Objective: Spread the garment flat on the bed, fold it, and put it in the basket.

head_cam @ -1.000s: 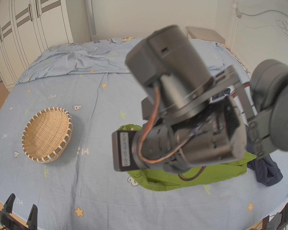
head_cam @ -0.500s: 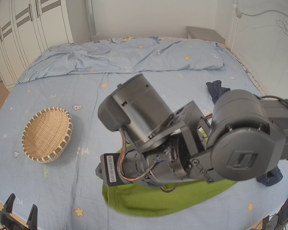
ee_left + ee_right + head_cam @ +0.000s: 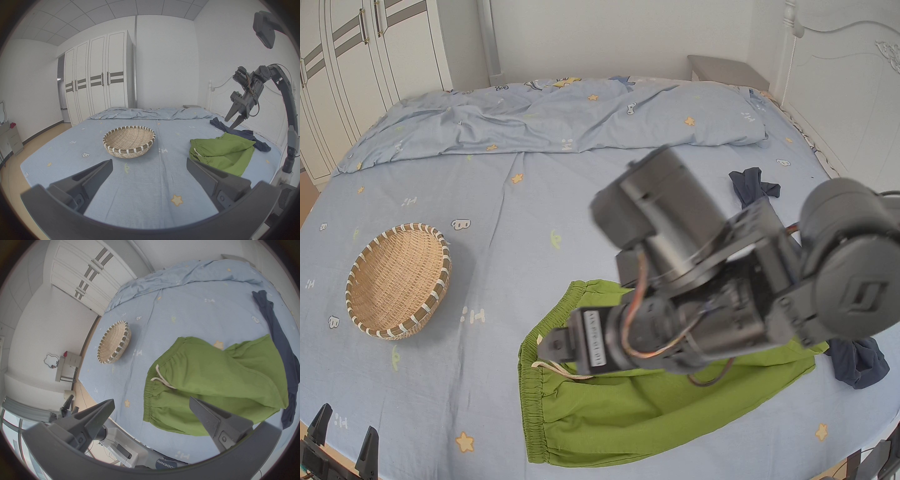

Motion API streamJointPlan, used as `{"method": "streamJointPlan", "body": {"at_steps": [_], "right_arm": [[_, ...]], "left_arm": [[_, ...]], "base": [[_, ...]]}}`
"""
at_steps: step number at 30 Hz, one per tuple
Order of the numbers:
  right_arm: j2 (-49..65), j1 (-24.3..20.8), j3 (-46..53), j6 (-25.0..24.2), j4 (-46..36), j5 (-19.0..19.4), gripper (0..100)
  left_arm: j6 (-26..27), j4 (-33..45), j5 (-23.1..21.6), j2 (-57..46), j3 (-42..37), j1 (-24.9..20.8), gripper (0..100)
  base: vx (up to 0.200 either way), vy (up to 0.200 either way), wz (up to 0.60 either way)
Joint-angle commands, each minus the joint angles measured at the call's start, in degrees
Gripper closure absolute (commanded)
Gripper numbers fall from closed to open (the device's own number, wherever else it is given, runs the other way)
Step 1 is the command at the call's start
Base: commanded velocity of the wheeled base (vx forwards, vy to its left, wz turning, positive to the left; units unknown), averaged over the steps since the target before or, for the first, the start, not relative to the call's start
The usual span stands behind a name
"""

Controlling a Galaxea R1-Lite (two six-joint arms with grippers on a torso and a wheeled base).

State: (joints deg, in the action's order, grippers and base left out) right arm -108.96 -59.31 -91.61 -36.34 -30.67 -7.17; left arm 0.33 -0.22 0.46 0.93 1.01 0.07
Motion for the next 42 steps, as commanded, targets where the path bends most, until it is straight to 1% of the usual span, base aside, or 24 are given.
{"method": "streamJointPlan", "body": {"at_steps": [1, 2, 4, 6, 7, 10, 14, 16, 17, 19, 20, 21, 22, 24, 25, 26, 27, 28, 29, 31, 33, 35, 36, 42], "right_arm": [[22.7, 11.7, 15.5, 3.2, 0.1, 8.0, 0], [27.2, 15.5, 20.5, 6.1, 0.4, 11.0, 0], [28.9, 17.0, 22.5, 7.1, 0.5, 12.0, 0], [36.5, 24.3, 32.1, 9.8, 2.1, 15.7, 0], [38.3, 25.8, 34.5, 9.6, 3.2, 16.1, 0], [44.5, 29.6, 42.1, 9.4, 8.3, 17.5, 0], [50.6, 31.0, 50.7, 9.4, 15.6, 19.7, 0], [51.5, 31.0, 53.3, 9.4, 18.3, 19.6, 0], [51.7, 31.2, 54.9, 9.4, 19.9, 19.7, 0], [51.5, 31.2, 55.5, 9.5, 20.7, 19.5, 0], [51.0, 31.4, 55.5, 9.6, 21.2, 19.3, 0], [50.9, 31.4, 55.5, 9.6, 21.3, 19.3, 0], [50.5, 31.4, 55.5, 9.7, 22.3, 19.2, 0], [49.8, 31.4, 55.5, 9.6, 24.3, 19.2, 0], [49.8, 31.4, 55.5, 9.6, 24.3, 19.2, 0], [49.3, 31.4, 55.6, 9.3, 26.0, 19.3, 0], [49.3, 31.4, 55.6, 9.3, 26.0, 19.3, 0], [48.3, 31.4, 55.5, 9.2, 26.8, 19.4, 0], [48.3, 31.4, 55.5, 9.2, 26.8, 19.4, 0], [45.9, 31.4, 55.2, 9.4, 27.3, 19.3, 0], [44.7, 31.4, 55.1, 9.4, 27.4, 19.3, 0], [44.3, 31.2, 55.1, 9.4, 27.5, 19.5, 0], [43.5, 30.7, 55.6, 9.6, 27.4, 19.7, 0], [41.3, 31.2, 56.4, 10.2, 28.6, 19.6, 0]], "left_arm": [[0.1, 0.0, -0.3, -0.1, -1.0, 0.0, 0], [-0.2, 0.0, -0.2, -0.1, -1.0, 0.0, 0], [-0.2, 0.0, -0.2, -0.1, -1.0, 0.0, 0], [0.5, 0.0, -0.5, -0.1, -1.0, -0.1, 0], [0.5, 0.0, -0.5, -0.1, -1.0, 0.0, 0], [0.8, 0.0, -0.6, -0.1, -1.0, 0.0, 0], [0.9, -1.4, -0.3, -0.1, -0.1, 0.1, 0], [-1.2, -2.9, -0.8, 0.4, 8.1, -0.3, 0], [-8.2, -0.7, -0.9, 4.8, 20.3, -1.7, 0], [-14.8, 5.1, -1.1, 11.4, 28.4, -4.2, 0], [-16.1, 10.6, -2.2, 15.1, 31.4, -5.7, 0], [-16.1, 11.2, -2.5, 15.3, 31.6, -5.8, 0], [-15.8, 16.0, -7.7, 18.4, 32.2, -7.6, 0], [-16.9, 16.7, -15.8, 23.5, 31.7, -9.1, 0], [-16.9, 16.7, -15.8, 23.5, 31.7, -9.1, 0], [-20.7, 16.5, -21.3, 29.4, 31.5, -9.5, 0], [-20.7, 16.5, -21.3, 29.4, 31.5, -9.5, 0], [-24.9, 15.3, -25.8, 34.3, 31.4, -9.7, 0], [-24.9, 15.3, -25.8, 34.3, 31.4, -9.7, 0], [-28.2, 12.0, -34.5, 42.3, 28.3, -11.4, 0], [-27.9, 9.7, -38.8, 45.8, 24.2, -12.6, 0], [-27.7, 8.2, -40.5, 47.7, 21.7, -13.3, 0], [-26.4, 3.7, -42.7, 52.7, 17.0, -15.3, 0], [-23.1, -10.0, -43.2, 68.7, 9.6, -17.1, 0]], "base": [[0.000, 0.000, 0.00], [0.000, 0.000, 0.00], [0.000, 0.000, 0.00], [0.000, 0.000, 0.00], [0.000, 0.000, 0.00], [0.000, 0.000, 0.00], [0.000, 0.000, 0.00], [0.000, 0.000, 0.00], [0.000, 0.000, 0.00], [0.000, 0.000, 0.00], [0.000, 0.000, 0.00], [0.000, 0.000, 0.00], [0.000, 0.000, 0.00], [0.000, 0.000, 0.00], [0.000, 0.000, 0.00], [0.000, 0.000, 0.00], [0.000, 0.000, 0.00], [0.000, 0.000, 0.00], [0.000, 0.000, 0.00], [0.000, 0.000, 0.00], [0.000, 0.000, 0.00], [0.000, 0.000, 0.00], [0.000, 0.000, 0.00], [0.000, 0.000, 0.00]]}}
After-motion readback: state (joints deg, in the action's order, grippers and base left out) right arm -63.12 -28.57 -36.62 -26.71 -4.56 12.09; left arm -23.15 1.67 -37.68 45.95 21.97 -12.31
